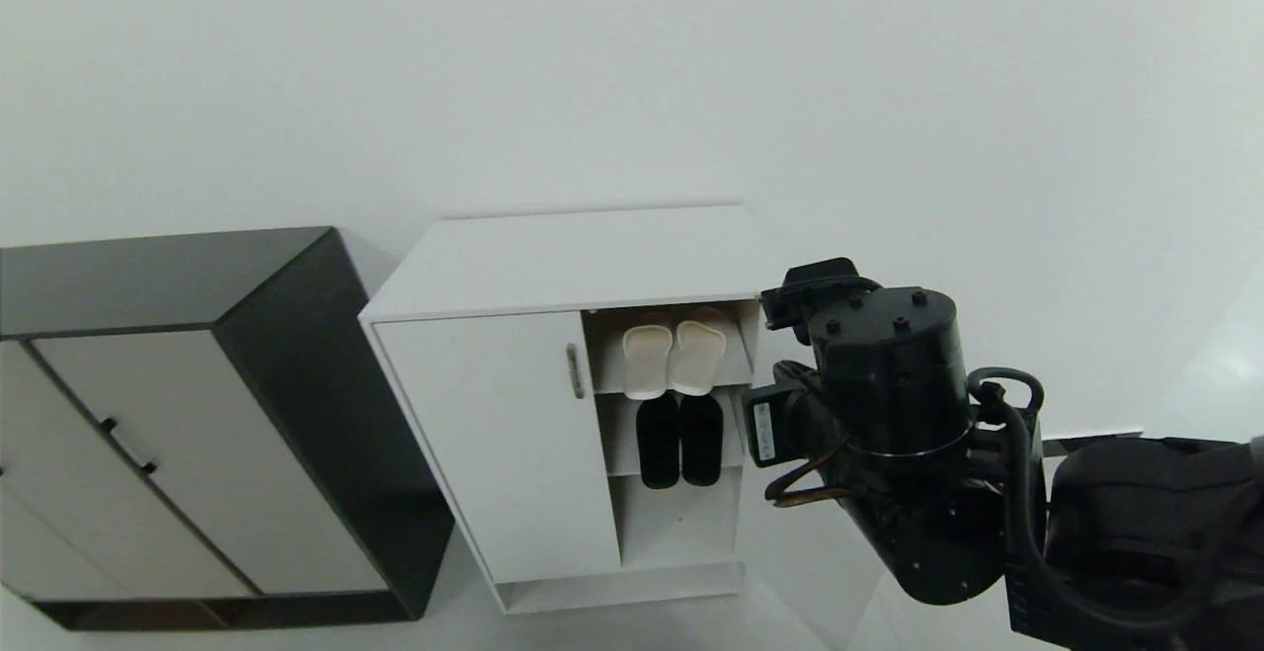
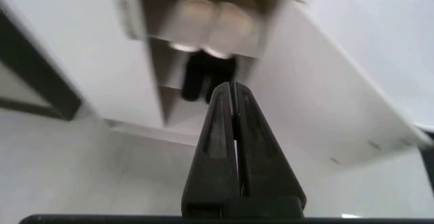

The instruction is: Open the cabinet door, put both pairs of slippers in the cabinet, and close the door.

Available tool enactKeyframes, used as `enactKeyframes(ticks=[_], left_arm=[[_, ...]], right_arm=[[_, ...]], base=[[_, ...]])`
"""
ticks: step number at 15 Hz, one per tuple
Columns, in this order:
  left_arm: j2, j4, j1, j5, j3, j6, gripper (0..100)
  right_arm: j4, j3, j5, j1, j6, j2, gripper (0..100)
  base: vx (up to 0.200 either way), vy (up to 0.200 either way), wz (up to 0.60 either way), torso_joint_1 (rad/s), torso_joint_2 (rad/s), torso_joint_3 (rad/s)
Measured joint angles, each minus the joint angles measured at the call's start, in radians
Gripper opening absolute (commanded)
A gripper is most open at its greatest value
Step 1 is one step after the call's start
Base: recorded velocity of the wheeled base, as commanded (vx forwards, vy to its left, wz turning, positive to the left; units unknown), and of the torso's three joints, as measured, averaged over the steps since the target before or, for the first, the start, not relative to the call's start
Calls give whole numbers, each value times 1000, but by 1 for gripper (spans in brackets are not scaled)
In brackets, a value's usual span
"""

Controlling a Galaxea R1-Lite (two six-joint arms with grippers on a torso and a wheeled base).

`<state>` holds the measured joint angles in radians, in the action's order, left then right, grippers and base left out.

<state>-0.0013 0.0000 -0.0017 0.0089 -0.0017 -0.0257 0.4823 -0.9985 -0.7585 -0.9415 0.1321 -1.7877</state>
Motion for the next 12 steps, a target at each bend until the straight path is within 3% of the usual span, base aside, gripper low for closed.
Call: enactKeyframes(ticks=[3,7,11,12], left_arm=[[0,0,0,1,0,0,0],[0,0,0,1,0,0,0],[0,0,0,1,0,0,0],[0,0,0,1,0,0,0]], right_arm=[[4,-5,28,46,-11,0,0],[49,-29,100,174,-32,-12,0],[50,-89,147,276,-23,-51,0],[51,-104,147,298,-21,-65,0]], base=[[0,0,0,0,0,0],[0,0,0,0,0,0],[-200,0,0,7,5,0],[0,0,0,0,0,0]])
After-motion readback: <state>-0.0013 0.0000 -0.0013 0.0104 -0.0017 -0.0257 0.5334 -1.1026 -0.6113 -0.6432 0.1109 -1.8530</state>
